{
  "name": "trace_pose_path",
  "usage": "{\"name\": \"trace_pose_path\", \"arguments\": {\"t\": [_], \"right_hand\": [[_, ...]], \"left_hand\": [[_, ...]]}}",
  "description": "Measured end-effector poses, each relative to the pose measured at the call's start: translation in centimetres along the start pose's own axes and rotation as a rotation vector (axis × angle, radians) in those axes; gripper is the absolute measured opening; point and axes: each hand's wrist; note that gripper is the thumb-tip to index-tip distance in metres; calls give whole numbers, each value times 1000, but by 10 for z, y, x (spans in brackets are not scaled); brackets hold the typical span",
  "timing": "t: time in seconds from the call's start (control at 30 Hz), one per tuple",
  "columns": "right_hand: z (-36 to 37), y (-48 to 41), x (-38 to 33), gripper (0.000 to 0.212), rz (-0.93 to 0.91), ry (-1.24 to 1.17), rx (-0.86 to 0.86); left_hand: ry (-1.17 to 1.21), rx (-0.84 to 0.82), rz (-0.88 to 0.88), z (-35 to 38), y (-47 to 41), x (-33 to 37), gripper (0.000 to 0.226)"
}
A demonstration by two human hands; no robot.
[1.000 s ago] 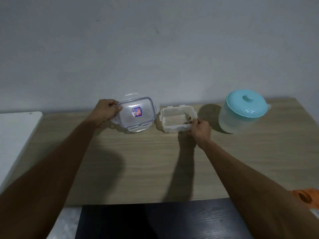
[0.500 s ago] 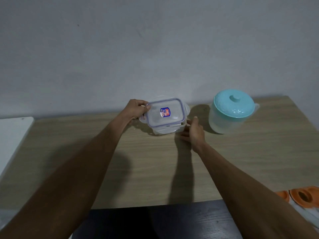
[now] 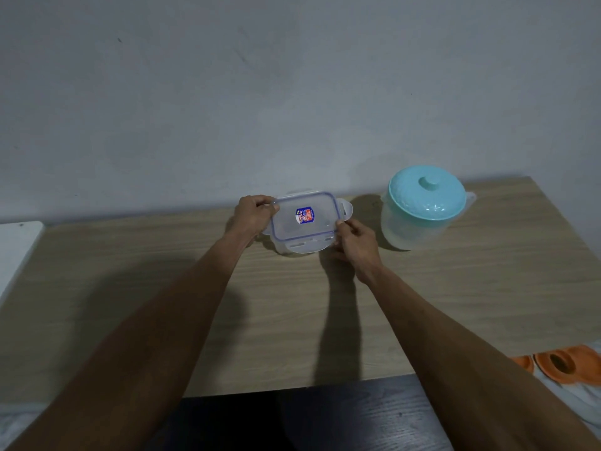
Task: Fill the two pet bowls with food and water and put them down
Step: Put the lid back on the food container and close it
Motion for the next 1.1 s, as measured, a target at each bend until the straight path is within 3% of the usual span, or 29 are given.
{"name": "trace_pose_path", "arguments": {"t": [0.2, 0.5, 0.73, 1.1], "right_hand": [[7, 5, -4, 28, -60, 31, 21], [1, 3, -14, 33, -86, 257, 30], [11, 8, -13, 37, -72, 284, 37], [12, 14, -10, 38, -71, 272, 83]], "left_hand": [[-4, 39, -18, -1, -6, -12, 32], [25, -65, -69, -9, 7, -25, 89], [-84, -9, 39, -10, 14, -24, 78], [-98, -1, 71, -13, 14, -26, 69]]}}
Point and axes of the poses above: each hand's wrist, its own y-axis away from the middle knuckle, its own z-axis out of the palm, x = y × z, and after that the axes turned 3 degrees about y, right-handed
